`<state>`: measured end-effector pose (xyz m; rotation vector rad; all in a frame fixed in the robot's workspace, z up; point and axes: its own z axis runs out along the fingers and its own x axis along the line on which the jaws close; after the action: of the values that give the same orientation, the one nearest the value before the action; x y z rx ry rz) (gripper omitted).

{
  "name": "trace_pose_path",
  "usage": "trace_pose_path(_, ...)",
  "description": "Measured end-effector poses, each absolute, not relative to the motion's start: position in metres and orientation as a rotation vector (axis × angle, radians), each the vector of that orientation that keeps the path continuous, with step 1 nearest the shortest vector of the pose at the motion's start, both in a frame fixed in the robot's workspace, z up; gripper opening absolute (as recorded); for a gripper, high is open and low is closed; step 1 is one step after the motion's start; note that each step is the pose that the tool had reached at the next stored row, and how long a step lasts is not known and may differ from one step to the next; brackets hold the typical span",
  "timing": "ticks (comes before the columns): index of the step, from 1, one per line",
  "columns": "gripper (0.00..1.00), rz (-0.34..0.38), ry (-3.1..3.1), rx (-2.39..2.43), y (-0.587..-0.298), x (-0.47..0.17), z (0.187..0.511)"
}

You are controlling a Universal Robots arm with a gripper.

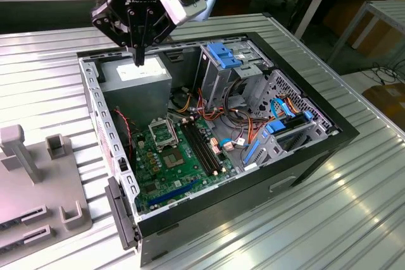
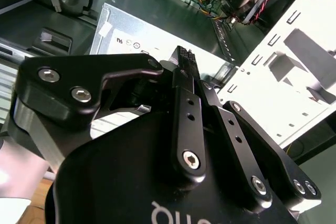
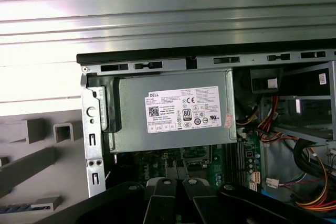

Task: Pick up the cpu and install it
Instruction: 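Reach for the cpu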

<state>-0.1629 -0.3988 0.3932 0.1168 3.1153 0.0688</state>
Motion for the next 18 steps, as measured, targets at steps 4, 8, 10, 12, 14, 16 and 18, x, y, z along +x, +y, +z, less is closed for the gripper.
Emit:
trace_pose_path(4,0.11,0.069,3.115,0.117,-0.3988,-0.1641,0.3933)
trace_pose_path(8,0.11,0.069,3.115,0.117,-0.3988,-0.1651,0.3932)
trace_pose_path(10,0.11,0.069,3.115,0.117,-0.3989,-0.1656,0.3933)
trace_pose_path(12,0.11,0.069,3.116,0.117,-0.3988,-0.1662,0.3932)
trace_pose_path(14,0.11,0.069,3.116,0.117,-0.3988,-0.1668,0.3932)
trace_pose_path(16,0.11,0.069,3.116,0.117,-0.3988,-0.1674,0.3932)
trace_pose_path(18,0.11,0.069,3.116,0.117,-0.3988,-0.1679,0.3932)
